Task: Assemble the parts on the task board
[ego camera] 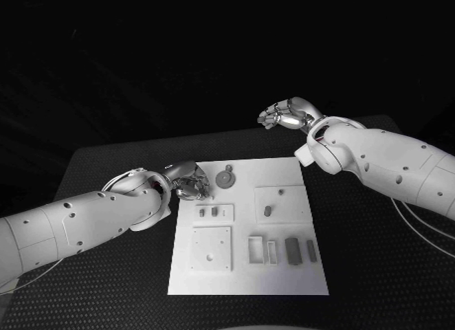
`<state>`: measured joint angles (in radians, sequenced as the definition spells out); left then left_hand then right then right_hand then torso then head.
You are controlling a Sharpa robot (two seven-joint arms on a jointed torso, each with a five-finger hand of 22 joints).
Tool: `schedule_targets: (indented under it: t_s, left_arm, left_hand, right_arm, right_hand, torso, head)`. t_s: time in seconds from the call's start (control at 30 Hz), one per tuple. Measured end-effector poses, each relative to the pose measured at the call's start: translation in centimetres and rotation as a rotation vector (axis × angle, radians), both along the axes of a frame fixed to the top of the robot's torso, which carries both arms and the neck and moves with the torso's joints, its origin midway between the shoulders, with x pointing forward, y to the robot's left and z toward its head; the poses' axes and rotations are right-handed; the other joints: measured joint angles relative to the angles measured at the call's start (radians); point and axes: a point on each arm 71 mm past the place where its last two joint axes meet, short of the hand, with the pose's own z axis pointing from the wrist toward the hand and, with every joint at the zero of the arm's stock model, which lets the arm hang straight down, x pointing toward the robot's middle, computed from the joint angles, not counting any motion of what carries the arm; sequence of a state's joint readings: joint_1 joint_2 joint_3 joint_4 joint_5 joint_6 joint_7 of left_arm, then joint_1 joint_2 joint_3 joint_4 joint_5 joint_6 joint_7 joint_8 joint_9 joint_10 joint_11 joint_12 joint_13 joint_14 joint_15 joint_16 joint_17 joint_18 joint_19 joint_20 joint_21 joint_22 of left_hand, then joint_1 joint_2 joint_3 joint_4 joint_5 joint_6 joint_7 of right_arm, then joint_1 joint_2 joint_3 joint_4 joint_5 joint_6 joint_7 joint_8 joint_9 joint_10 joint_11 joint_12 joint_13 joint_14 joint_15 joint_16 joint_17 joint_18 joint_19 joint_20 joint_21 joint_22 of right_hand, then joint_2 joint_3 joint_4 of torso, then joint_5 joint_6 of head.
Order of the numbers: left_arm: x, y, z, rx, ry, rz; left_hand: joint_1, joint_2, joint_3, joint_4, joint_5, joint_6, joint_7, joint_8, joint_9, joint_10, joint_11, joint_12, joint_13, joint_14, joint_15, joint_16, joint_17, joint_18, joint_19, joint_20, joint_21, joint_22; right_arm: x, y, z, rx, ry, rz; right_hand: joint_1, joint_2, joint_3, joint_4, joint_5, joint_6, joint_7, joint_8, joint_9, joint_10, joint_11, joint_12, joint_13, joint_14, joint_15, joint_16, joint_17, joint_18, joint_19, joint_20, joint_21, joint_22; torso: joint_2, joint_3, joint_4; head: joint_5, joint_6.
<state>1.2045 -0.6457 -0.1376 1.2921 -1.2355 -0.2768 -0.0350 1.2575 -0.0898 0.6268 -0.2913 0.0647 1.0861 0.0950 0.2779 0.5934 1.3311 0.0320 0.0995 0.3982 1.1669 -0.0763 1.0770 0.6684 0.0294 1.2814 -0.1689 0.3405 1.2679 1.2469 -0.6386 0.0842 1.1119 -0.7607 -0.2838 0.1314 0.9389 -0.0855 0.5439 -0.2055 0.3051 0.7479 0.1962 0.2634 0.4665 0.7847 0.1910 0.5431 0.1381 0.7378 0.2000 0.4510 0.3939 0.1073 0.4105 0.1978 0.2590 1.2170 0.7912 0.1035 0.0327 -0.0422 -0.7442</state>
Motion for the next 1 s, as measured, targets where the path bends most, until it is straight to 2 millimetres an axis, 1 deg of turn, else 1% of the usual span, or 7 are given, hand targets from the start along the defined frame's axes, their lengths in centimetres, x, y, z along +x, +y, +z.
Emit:
schedule_targets:
  t_s: [0.23, 0.47, 0.8, 1.0]
  left_arm:
    - [-0.05, -0.46, 0.03, 0.016, -0.015, -0.018]
    - [-0.11, -0.98, 0.07, 0.033, -0.033, -0.038]
    - [-0.03, -0.84, -0.02, 0.056, -0.038, -0.044]
    - [-0.06, -1.08, -0.04, 0.062, -0.039, -0.051]
  left_hand:
    - [-0.001, -0.002, 0.002, 0.002, 0.000, 0.000, 0.000, -0.002, 0.000, 0.000, 0.000, -0.001, 0.001, 0.001, 0.001, 0.000, 0.001, 0.000, 0.000, 0.000, 0.000, 0.000]
    - [-0.002, -0.003, 0.002, 0.002, 0.000, 0.000, 0.000, -0.004, 0.000, 0.000, 0.000, -0.003, 0.001, 0.002, 0.002, -0.001, 0.001, 0.000, 0.000, 0.003, 0.000, 0.001]
    - [-0.009, -0.004, 0.002, 0.002, 0.000, 0.000, 0.000, -0.002, -0.001, 0.000, 0.000, -0.004, 0.001, 0.002, 0.002, -0.001, 0.002, 0.000, 0.000, 0.003, 0.000, 0.002]
    - [-0.009, -0.004, 0.002, 0.002, 0.000, 0.000, 0.000, -0.002, -0.001, 0.000, 0.000, -0.004, 0.001, 0.002, 0.002, -0.001, 0.002, 0.000, 0.000, 0.003, 0.000, 0.002]
  right_arm:
    - [-0.01, 0.01, 0.00, 0.000, 0.000, 0.000]
    - [-0.01, 0.06, 0.00, 0.000, 0.000, 0.001]
    - [-0.01, -0.10, 0.00, 0.000, 0.000, -0.001]
    - [-0.02, -0.01, 0.01, 0.000, 0.000, 0.001]
  right_hand:
    - [0.000, 0.000, 0.000, 0.000, 0.000, 0.000, 0.000, 0.000, 0.000, 0.000, 0.000, 0.000, -0.001, 0.000, 0.000, 0.000, 0.000, 0.000, 0.000, 0.000, 0.000, 0.000]
    - [0.000, 0.000, 0.000, 0.000, 0.000, 0.000, 0.000, 0.000, 0.000, 0.000, 0.000, 0.000, -0.002, 0.000, 0.000, 0.000, 0.000, 0.000, 0.000, 0.000, 0.000, 0.000]
    - [0.000, 0.000, 0.000, 0.000, 0.000, 0.000, 0.000, 0.000, -0.001, 0.000, 0.000, -0.004, -0.003, 0.000, 0.000, -0.004, -0.001, 0.000, 0.000, 0.000, 0.000, 0.001]
    - [0.000, 0.000, 0.000, 0.000, 0.000, 0.000, 0.000, 0.000, -0.001, 0.000, 0.000, -0.004, -0.004, 0.000, 0.000, -0.004, -0.001, 0.000, 0.000, 0.000, 0.000, 0.001]
  torso:
    - [0.000, 0.0000, 0.0000]
    - [0.000, 0.0010, -0.0012]
    - [0.000, 0.0010, -0.0012]
    - [0.000, 0.0007, -0.0006]
  head:
    - [0.001, 0.000]
    - [0.001, 0.001]
    - [-0.001, 0.001]
    - [-0.001, -0.001]
